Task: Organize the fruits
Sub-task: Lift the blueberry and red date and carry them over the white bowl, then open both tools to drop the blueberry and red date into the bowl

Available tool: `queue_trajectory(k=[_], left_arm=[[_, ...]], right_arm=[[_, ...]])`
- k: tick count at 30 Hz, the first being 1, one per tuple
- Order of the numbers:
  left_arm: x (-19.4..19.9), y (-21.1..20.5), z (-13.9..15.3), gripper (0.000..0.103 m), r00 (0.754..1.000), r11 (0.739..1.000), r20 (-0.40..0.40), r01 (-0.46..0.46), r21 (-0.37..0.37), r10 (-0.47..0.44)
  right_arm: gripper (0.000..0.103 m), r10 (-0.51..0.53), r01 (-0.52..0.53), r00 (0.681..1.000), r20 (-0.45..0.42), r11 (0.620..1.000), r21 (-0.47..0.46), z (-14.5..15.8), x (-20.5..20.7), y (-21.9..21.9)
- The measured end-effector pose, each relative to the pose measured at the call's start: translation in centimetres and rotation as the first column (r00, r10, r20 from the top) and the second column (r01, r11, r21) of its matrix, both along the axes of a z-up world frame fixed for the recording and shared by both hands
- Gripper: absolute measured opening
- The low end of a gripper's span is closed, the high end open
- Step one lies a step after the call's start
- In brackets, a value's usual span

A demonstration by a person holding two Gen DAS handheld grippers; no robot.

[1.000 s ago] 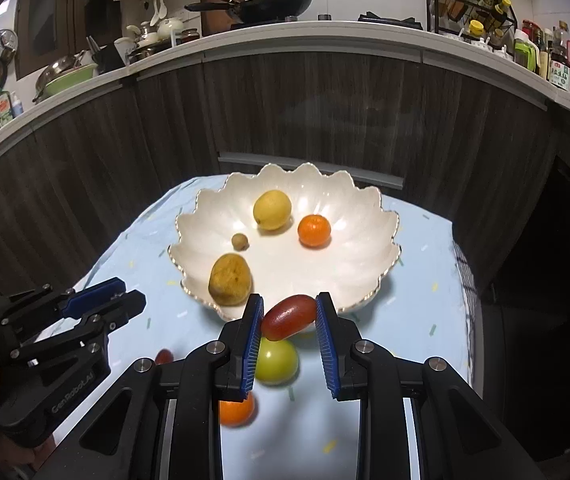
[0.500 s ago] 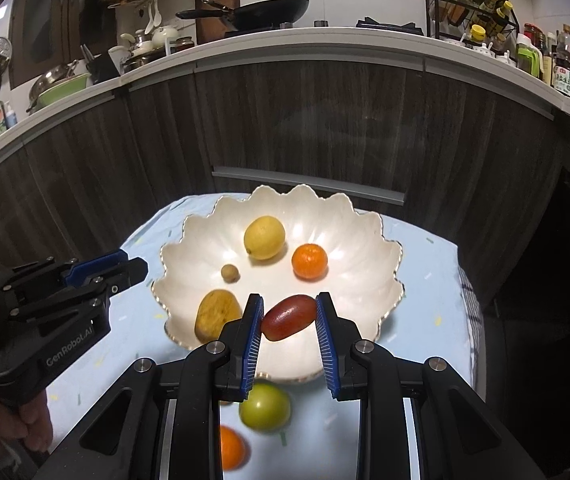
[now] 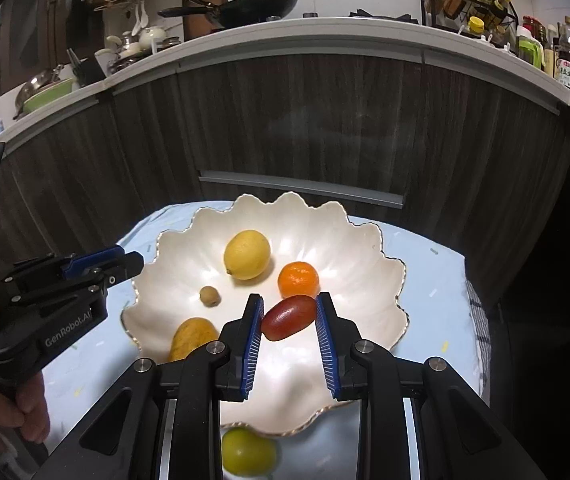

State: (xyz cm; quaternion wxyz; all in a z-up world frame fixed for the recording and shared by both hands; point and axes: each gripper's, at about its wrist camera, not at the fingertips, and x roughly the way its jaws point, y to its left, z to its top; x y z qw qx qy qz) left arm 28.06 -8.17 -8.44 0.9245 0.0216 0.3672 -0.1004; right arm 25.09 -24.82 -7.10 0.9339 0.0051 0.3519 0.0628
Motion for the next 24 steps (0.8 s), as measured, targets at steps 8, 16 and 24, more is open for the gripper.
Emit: queue_trajectory(k=[8,16,24], left_arm=[[2.1,0.0,-1.1,0.021,1.0,1.0,-0.031,0.005,-0.003,-0.005],[2.9,0.3,-1.8,0.021,0.999,1.0,-0.051,0.013,-0.01,-0.013],[2.8,0.0,-2.1,0.035,0.999,1.0,-0.051,0.018,0.004,-0.018]], right_arm=[[0.028,-0.026,0.025,0.999,-0.034,1.0,-0.011,-1.5,1.8,0.2],[0.028,-0.052,0.051,0.996,-0.066,0.999,-0.02,-2.3,3.0,0.0],[0.029,-0.048,0.046,0.995,-0.088,0.999,-0.027,-2.6,3.2,0.0]])
